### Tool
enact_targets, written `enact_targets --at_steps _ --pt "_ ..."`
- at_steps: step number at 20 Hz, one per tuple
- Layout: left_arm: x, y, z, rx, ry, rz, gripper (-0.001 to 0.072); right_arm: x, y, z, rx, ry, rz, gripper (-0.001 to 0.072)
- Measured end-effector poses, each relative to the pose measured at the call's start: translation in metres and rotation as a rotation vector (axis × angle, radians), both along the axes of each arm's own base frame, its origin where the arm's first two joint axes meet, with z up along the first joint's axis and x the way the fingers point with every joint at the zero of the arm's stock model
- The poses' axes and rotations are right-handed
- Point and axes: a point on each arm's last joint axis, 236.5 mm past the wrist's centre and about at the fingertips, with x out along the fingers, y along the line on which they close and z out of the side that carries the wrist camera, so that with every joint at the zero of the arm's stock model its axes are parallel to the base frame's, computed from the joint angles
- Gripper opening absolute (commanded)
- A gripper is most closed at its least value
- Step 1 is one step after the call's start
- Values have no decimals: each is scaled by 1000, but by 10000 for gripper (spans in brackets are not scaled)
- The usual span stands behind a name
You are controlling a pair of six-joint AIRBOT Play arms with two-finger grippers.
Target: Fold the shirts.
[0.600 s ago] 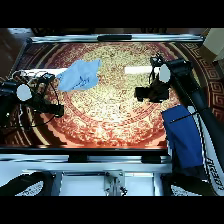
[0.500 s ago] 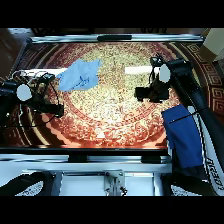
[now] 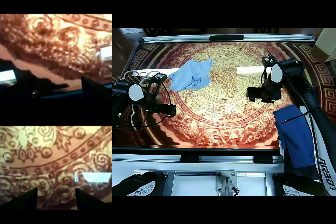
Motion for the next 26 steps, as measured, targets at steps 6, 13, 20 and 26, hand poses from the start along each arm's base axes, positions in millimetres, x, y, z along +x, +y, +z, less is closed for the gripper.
enact_targets --at_steps 6,13,20,26 --pt "11 -5 3 -21 -48 1 714 31 2 10 8 -139 -3 588" --pt "75 -45 36 -229 -334 50 712 88 18 44 84 -419 4 588" --pt "156 -39 52 -311 -513 156 601 97 19 51 78 -472 29 588" --pt "237 -10 -31 -314 -268 267 665 77 18 36 71 -365 29 588"
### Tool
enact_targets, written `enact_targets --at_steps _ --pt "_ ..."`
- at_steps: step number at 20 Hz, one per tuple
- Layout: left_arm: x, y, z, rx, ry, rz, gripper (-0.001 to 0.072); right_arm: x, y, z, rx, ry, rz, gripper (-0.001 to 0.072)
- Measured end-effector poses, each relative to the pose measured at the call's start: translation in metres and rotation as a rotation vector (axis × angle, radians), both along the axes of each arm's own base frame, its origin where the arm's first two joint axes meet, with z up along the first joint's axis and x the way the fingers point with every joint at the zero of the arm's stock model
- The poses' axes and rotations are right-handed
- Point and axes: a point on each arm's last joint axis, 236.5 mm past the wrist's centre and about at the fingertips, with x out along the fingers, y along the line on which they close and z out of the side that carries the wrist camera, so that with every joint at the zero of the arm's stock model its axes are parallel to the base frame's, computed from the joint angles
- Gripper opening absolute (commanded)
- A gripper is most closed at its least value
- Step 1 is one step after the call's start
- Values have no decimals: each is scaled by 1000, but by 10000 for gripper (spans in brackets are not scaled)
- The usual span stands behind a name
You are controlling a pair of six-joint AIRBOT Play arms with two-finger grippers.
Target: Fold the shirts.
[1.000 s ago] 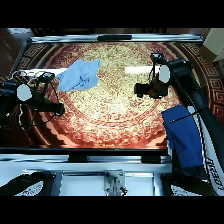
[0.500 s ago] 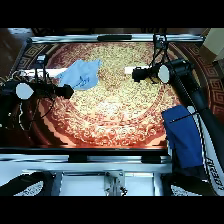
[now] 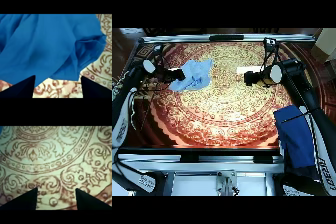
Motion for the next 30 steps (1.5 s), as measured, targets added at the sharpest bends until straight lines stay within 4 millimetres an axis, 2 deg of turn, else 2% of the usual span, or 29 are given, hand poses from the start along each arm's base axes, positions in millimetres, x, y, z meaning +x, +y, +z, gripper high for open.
enact_targets --at_steps 3,4,5,6,7,9,11,13,14,16,17,19,20,21,22,23,24,25,26,27,29,30 --pt "7 0 -45 -32 137 0 654 -11 -3 -8 -19 55 8 588" --pt "9 0 -55 -47 161 9 610 -14 -4 -10 -26 70 12 588" --pt "11 0 -62 -61 175 23 401 -17 -4 -11 -32 84 17 588" --pt "14 0 -68 -76 185 44 140 -20 -5 -13 -36 95 22 588" --pt "19 0 -70 -94 183 66 31 -22 -4 -14 -36 104 25 588" --pt "30 -6 -65 -145 150 97 29 -25 -4 -15 -38 117 30 588" --pt "41 -16 -46 -199 92 95 28 -26 -4 -15 -41 119 36 588" --pt "51 -32 4 -230 -36 40 28 -28 -6 -7 -50 100 50 588" --pt "50 -44 39 -234 -106 -11 28 -29 -9 3 -55 75 55 588" --pt "37 -71 127 -226 -280 -118 28 -32 -17 38 -64 -19 57 588" --pt "23 -84 174 -217 -370 -172 29 -35 -24 60 -70 -79 52 588" --pt "-24 -116 268 -215 -542 -287 29 -48 -40 112 -73 -214 36 588" --pt "-50 -129 304 -216 -606 -337 29 -58 -47 137 -67 -279 29 588" --pt "-76 -140 332 -218 -653 -384 29 -71 -55 161 -58 -335 20 587" --pt "-105 -151 352 -218 -677 -437 28 -85 -61 179 -47 -373 13 587" --pt "-131 -163 361 -221 -675 -489 28 -101 -68 193 -36 -396 4 587" --pt "-153 -176 361 -227 -653 -542 28 -118 -74 200 -21 -393 -7 586" --pt "-174 -193 353 -241 -609 -596 28 -133 -76 199 -3 -363 -14 587" --pt "-191 -209 335 -250 -547 -643 28 -148 -76 193 14 -317 -13 586" --pt "-205 -225 311 -250 -478 -677 29 -163 -74 181 30 -251 -6 586" --pt "-227 -255 246 -240 -329 -710 34 -186 -69 150 39 -114 15 586" --pt "-233 -265 214 -235 -267 -704 142 -192 -67 131 34 -52 18 587"
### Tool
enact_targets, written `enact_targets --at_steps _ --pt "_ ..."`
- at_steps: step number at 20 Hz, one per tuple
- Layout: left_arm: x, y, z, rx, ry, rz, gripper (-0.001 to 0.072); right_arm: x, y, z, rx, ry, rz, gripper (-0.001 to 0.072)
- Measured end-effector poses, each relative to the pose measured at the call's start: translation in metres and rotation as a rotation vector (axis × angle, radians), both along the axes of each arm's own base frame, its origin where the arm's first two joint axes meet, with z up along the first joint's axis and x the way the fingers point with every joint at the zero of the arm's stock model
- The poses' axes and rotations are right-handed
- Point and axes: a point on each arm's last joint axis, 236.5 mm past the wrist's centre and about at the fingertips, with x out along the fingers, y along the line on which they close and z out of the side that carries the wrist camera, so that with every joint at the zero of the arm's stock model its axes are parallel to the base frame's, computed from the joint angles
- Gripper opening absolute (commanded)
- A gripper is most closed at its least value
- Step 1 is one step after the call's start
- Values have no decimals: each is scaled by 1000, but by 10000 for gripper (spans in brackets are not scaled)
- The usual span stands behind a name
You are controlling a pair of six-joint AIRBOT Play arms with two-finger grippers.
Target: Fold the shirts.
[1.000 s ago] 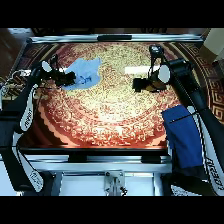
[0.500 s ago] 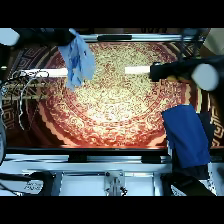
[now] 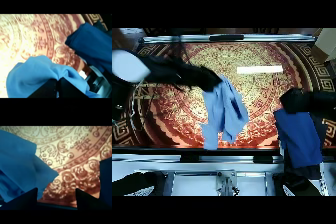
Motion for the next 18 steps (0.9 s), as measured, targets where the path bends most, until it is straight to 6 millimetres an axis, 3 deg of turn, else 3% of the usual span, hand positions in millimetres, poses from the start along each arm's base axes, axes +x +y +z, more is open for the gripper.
enact_targets --at_steps 1,2,3,4,6,8,11,14,16,18 --pt "-4 -9 -32 13 58 18 435 -4 2 -19 -6 52 3 587" --pt "-4 -16 -55 8 102 50 683 -4 5 -40 -3 93 2 587" --pt "-4 -19 -78 6 158 86 715 -3 9 -59 4 124 0 587" --pt "-3 -19 -93 4 207 119 715 0 13 -77 13 151 -2 587" --pt "7 -5 -105 9 265 175 714 6 19 -105 11 194 -3 588" --pt "15 31 -114 79 335 209 714 9 21 -126 -15 231 22 587" --pt "8 112 -144 262 489 263 714 13 13 -153 -76 297 42 587" --pt "-33 157 -182 364 674 258 714 19 1 -182 -51 412 32 588" --pt "-64 159 -209 361 770 231 714 23 -3 -201 39 506 14 587" --pt "-90 146 -235 314 849 201 714 28 -5 -218 125 583 0 588"
